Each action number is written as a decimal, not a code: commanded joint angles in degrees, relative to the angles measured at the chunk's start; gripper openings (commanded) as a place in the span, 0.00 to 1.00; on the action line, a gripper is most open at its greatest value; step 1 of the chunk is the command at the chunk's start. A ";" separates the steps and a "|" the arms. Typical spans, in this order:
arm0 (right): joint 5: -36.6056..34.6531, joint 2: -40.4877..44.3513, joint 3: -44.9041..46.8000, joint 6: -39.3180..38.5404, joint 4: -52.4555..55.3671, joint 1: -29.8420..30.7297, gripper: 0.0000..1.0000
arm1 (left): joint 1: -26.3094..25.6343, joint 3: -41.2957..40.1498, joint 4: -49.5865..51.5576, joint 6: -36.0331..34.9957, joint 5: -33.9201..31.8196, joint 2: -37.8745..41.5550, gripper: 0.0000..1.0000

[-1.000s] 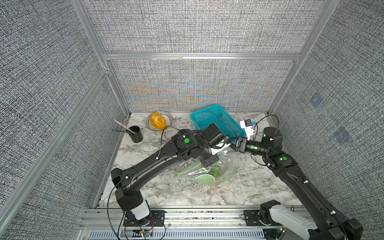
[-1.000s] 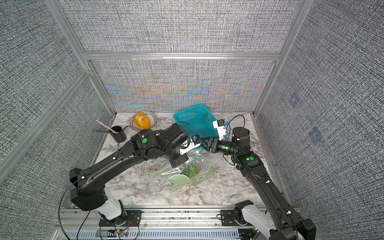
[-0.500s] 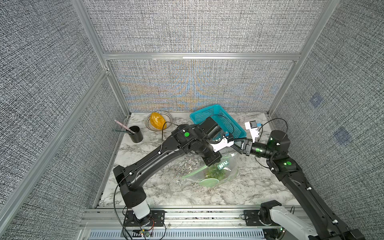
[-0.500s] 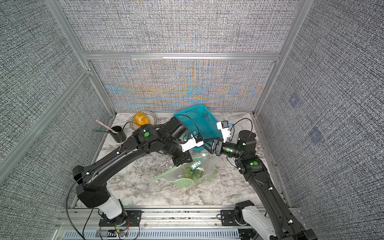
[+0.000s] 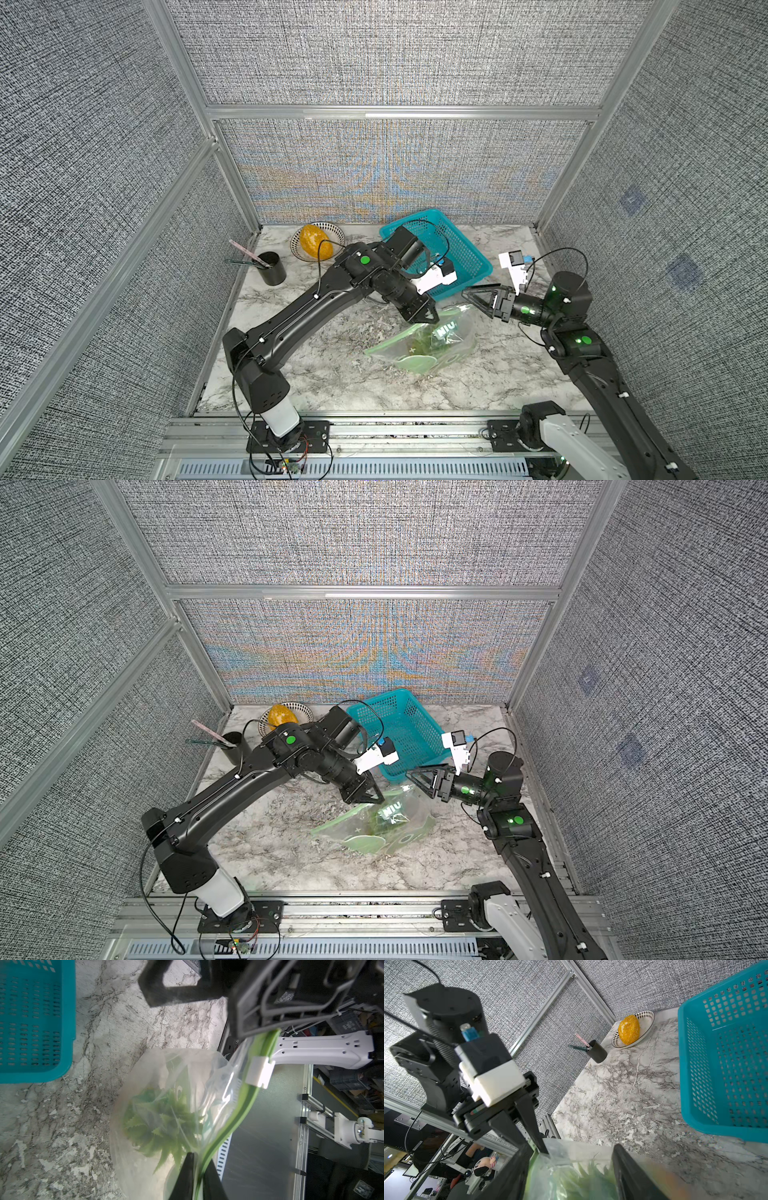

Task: Open the zip-top bag and take out the pineapple
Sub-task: Adjust the zipper food storage bag at the center of the board.

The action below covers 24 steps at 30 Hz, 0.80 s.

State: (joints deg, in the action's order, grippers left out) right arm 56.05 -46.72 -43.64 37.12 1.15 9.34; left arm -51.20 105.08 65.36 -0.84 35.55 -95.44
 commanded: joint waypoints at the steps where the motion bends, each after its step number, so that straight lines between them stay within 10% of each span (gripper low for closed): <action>1: 1.52 0.64 0.55 0.73 -0.70 -0.04 0.65 | 0.49 -0.87 -2.49 1.20 4.54 0.50 0.13; 24: 2.14 4.40 3.02 3.93 -1.60 0.00 0.65 | 4.88 -4.53 -8.67 4.22 14.10 -0.26 0.13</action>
State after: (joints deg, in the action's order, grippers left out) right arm 57.82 -42.37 -40.99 42.46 -1.41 9.34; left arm -46.37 100.16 58.15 3.18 48.14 -95.53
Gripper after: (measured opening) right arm 0.649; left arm 0.125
